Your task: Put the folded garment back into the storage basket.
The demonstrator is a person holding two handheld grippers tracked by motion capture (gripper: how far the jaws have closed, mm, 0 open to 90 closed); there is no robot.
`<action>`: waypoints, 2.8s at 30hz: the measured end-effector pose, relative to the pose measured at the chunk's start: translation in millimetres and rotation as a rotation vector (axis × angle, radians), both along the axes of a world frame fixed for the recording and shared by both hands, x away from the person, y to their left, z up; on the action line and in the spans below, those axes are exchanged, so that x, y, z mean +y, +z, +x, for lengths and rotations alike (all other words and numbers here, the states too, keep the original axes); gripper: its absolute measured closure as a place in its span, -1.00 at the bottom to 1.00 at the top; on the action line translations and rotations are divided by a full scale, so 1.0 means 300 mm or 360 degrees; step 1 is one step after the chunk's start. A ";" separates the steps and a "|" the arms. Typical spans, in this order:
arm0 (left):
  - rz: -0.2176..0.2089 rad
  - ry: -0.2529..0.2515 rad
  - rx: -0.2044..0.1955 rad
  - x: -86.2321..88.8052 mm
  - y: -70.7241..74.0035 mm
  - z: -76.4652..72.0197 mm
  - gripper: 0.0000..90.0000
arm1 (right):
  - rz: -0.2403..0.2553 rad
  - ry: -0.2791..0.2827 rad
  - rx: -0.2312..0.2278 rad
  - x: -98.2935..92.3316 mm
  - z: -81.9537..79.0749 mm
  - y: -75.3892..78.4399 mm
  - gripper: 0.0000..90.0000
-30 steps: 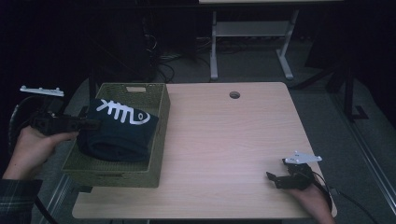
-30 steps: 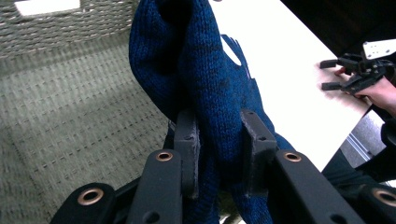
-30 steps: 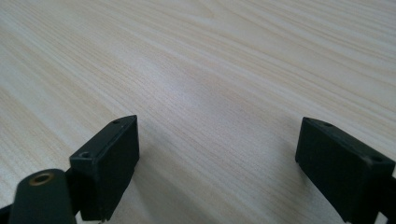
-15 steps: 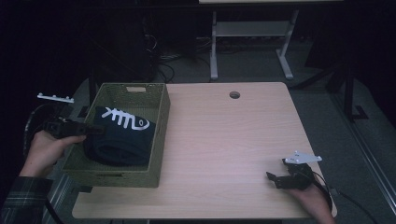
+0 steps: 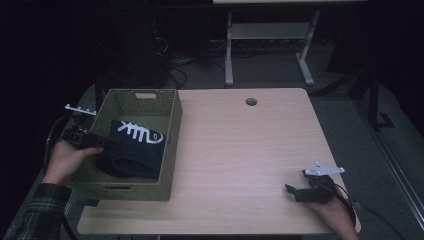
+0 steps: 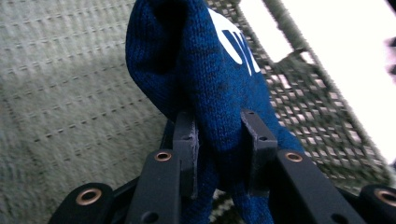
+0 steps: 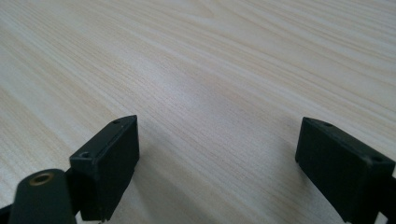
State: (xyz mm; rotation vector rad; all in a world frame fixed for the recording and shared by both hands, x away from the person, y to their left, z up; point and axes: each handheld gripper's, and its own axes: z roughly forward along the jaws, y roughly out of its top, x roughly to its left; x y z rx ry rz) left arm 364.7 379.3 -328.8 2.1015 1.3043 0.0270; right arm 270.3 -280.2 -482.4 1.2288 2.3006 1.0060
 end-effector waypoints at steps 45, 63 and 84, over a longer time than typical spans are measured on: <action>0.0339 0.0145 -0.0205 -0.051 -0.016 0.031 -0.52 | 0.0000 -0.0002 0.0001 0.000 -0.001 0.000 -0.71; 0.0266 0.0007 -0.0357 -0.266 0.034 0.006 -0.65 | -0.0003 0.0000 0.0000 0.000 0.001 -0.001 -0.73; 0.0111 -0.0230 -0.0490 -0.550 0.041 -0.035 -0.65 | -0.0006 0.0009 0.0005 0.001 0.001 -0.001 -0.76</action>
